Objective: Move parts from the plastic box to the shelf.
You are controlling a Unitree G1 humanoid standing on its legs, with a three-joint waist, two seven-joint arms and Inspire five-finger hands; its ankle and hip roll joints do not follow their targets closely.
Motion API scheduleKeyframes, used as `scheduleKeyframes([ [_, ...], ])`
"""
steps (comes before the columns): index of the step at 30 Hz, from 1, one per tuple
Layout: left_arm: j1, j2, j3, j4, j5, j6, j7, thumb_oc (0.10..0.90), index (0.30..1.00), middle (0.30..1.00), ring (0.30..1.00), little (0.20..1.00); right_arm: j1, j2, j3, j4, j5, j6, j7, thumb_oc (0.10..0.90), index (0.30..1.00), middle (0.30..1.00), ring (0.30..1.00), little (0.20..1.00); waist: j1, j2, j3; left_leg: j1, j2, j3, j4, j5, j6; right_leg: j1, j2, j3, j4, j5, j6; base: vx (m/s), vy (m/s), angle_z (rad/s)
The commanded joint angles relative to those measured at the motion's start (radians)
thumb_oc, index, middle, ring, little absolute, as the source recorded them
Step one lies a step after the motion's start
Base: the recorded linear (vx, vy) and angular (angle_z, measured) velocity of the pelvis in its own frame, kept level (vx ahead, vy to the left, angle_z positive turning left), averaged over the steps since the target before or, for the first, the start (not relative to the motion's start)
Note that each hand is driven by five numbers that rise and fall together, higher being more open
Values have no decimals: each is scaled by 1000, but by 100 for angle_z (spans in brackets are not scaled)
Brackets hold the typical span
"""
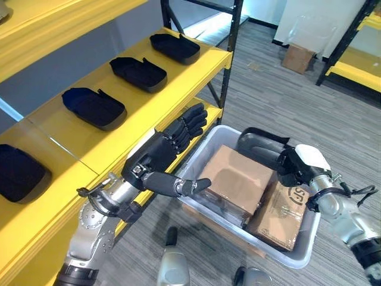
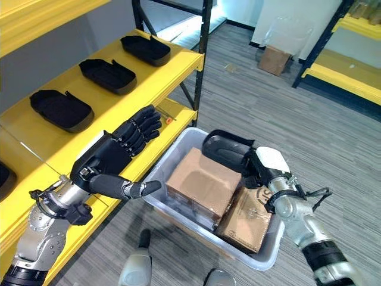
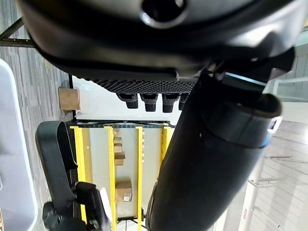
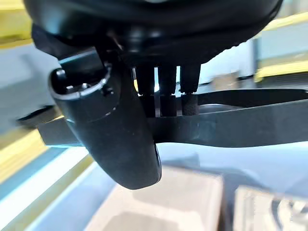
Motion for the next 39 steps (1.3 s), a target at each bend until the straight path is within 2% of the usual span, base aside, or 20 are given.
scheduleKeyframes([
  [1,-47,-1,-9,-64,27,-90,16,900,1000,1000,1000,1000,-106,-74,8,-128,218,-39,250,400,300,300,300,300,-10,-42,-127,-31,38,48,-94,82,-5,67,78,-37,-14,-21,-106,6,-21,-5],
  [5,-82,26,-37,-56,89,-102,45,900,1000,1000,1000,1000,-149,-127,39,-190,310,-16,402,400,300,300,300,300,-17,-53,-135,-21,44,49,-95,83,-8,71,82,-38,-23,-16,-105,-3,-18,-6],
  [7,-92,58,-50,-62,162,-136,83,900,1000,1000,1000,1000,-176,-185,78,-275,409,16,531,400,300,300,300,300,-17,-60,-140,-16,48,49,-96,82,-12,73,86,-38,-28,-14,-104,0,0,0],
  [8,-92,58,-51,-62,174,-139,84,900,1000,1000,1000,1000,-177,-187,79,-279,413,19,536,400,300,300,300,300,-18,-60,-140,-16,49,49,-96,82,-12,73,86,-38,-28,-14,-104,0,0,0],
  [9,-90,93,-53,-62,241,-182,110,900,1000,1000,1000,1000,-180,-226,87,-342,451,47,562,400,300,300,300,300,-18,-64,-140,-11,49,47,-98,81,-13,72,87,-39,-28,-10,-104,0,0,0],
  [11,-89,111,-51,-60,248,-204,119,900,1000,1000,1000,1000,-187,-244,89,-355,469,55,570,400,300,300,300,300,-17,-66,-141,-8,49,48,-99,80,-13,74,87,-39,-31,-8,-104,0,0,0],
  [12,-84,142,-46,-63,306,-275,145,900,1000,1000,1000,1000,-209,-266,95,-387,533,85,588,400,300,300,300,300,-16,-67,-144,-2,47,47,-103,79,-13,73,85,-40,-38,0,-101,0,0,0],
  [16,-89,181,-41,-58,397,-363,176,900,1000,1000,1000,1000,-238,-274,101,-413,556,106,616,400,300,300,300,300,-17,-68,-147,3,45,45,-105,77,-12,75,84,-39,-45,8,-98,-16,8,-2],
  [19,-110,219,-49,-52,505,-414,262,900,1000,1000,1000,1000,-300,-276,129,-441,528,142,591,400,300,300,300,300,-20,-62,-153,10,43,44,-104,74,-12,76,81,-33,-51,12,-97,-14,41,-1],
  [21,-129,242,-62,-24,585,-408,299,900,1000,1000,1000,1000,-324,-267,135,-435,520,163,586,400,300,300,300,300,-28,-59,-160,18,44,49,-106,71,-11,77,79,-31,-57,15,-95,-1,19,-1],
  [23,-144,268,-82,9,589,-400,303,900,1000,1000,1000,1000,-361,-273,145,-420,522,192,561,400,300,300,300,300,-31,-58,-166,23,43,55,-108,68,-12,79,77,-29,-64,19,-94,4,18,0],
  [28,-96,288,-63,27,626,-399,280,900,1000,1000,1000,1000,-390,-266,131,-350,496,205,562,400,300,300,300,300,-28,-45,-166,22,41,57,-107,63,-12,81,72,-25,-67,17,-95,-4,43,-3],
  [29,-71,288,-45,30,652,-384,301,900,1000,1000,1000,1000,-378,-261,116,-337,471,219,570,400,300,300,300,300,-27,-39,-164,22,40,58,-105,63,-12,83,69,-25,-67,17,-95,-7,46,-1],
  [33,-4,306,31,46,718,-409,409,900,1000,1000,1000,1000,-353,-263,89,-278,409,226,593,400,300,300,300,300,-19,-34,-164,22,38,59,-107,64,-15,85,59,-29,-72,19,-94,-8,36,-1],
  [36,20,326,104,56,742,-394,510,900,1000,1000,1000,1000,-323,-273,75,-234,372,236,605,400,300,300,300,300,-14,-35,-168,21,34,57,-110,67,-17,91,54,-33,-80,23,-92,-6,24,-9],
  [39,26,340,161,70,762,-399,561,900,1000,1000,1000,1000,-297,-276,59,-188,331,235,610,400,300,300,300,300,-10,-39,-170,19,32,54,-110,68,-18,95,53,-37,-85,22,-93,-2,2,-2],
])
